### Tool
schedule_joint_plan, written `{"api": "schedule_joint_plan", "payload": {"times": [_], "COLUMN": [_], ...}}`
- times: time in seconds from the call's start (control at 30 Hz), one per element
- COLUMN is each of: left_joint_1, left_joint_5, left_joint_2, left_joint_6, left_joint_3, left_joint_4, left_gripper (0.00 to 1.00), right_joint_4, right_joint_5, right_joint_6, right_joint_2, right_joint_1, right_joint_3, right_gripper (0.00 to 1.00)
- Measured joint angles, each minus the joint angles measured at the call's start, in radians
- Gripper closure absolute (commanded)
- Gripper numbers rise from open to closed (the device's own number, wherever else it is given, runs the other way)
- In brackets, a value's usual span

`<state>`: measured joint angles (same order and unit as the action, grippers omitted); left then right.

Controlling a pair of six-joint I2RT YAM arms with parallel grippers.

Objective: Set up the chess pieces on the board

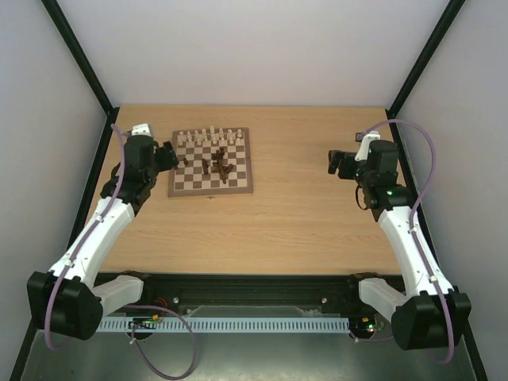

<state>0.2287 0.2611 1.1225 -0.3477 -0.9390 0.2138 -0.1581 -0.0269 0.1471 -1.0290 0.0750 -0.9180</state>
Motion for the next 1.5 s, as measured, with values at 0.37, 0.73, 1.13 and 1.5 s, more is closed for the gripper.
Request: {"api": "schedule_joint_plan", "payload": {"times": [0.37,0.73,1.13,1.5], "left_joint_1": [-0.251,-0.436,-0.47,-0.442], "left_joint_5": [-0.18,-0.413,-0.616,-0.715], "left_joint_2": [0.076,0.325,0.534,0.577], "left_joint_6": [-0.136,-0.27,-0.297,-0.28], "left_joint_3": [0.059,0.056,0.035,0.036], "left_joint_4": [-0.024,-0.095,-0.125,-0.158], "left_gripper": [0.14,0.26,0.44,0.53], "right_joint_4": [0.005,-0.027,-0.061,-0.089], "right_joint_5": [-0.152,-0.383,-0.513,-0.59], "right_joint_6": [-0.027,-0.037,0.023,0.087], "right_joint_2": [-0.149,-0.556,-0.984,-1.149], "right_joint_1": [-0.04,0.035,0.239,0.279], "right_joint_3": [0.021,-0.214,-0.459,-0.587], "right_gripper": [0.15,0.31,0.34,0.48]}}
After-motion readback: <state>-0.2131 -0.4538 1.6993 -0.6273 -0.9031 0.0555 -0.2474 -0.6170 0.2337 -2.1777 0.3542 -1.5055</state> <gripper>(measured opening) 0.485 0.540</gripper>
